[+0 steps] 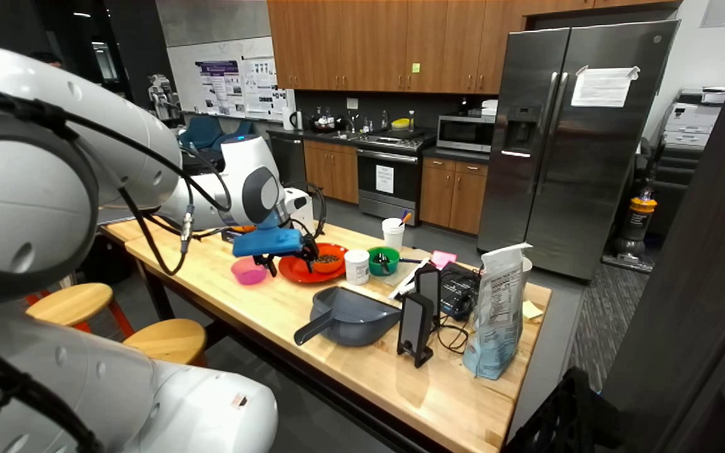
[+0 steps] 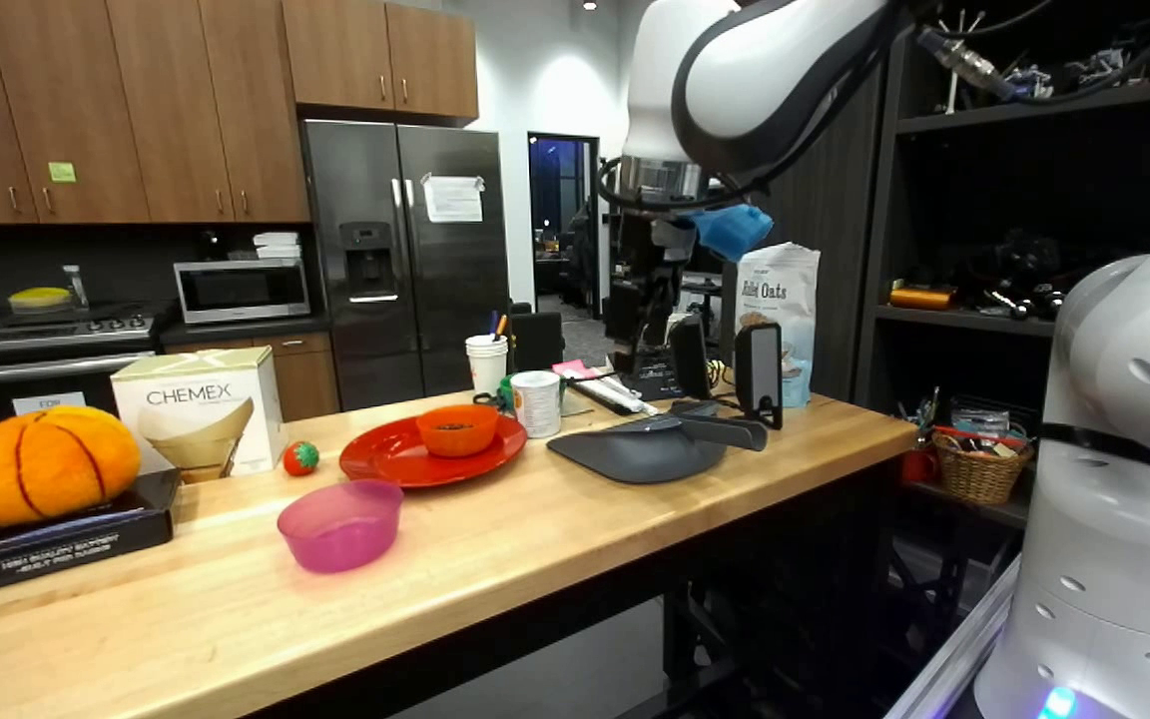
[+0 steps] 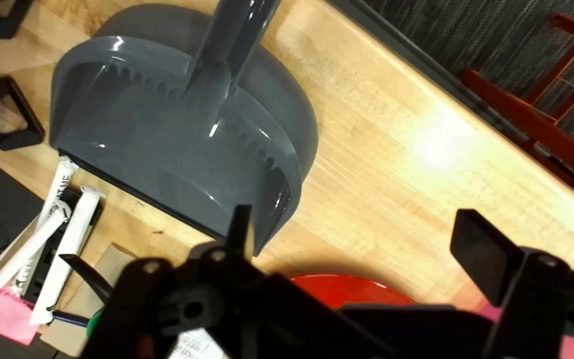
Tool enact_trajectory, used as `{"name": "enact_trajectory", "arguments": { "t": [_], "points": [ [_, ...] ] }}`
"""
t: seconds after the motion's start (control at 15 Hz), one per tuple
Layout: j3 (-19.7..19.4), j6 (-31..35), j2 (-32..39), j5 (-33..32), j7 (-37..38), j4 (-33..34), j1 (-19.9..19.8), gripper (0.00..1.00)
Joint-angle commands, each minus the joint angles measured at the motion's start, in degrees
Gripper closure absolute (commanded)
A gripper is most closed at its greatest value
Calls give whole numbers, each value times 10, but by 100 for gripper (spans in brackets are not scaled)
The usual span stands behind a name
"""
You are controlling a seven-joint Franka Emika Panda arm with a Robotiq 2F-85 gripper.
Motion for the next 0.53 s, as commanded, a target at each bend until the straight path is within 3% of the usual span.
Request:
{"name": "enact_trajectory", "arguments": {
  "t": [0.0, 0.47],
  "points": [
    [6, -1, 0, 5, -5, 1, -7, 0],
    [9, -2, 0, 5, -5, 1, -6, 0]
  ]
}}
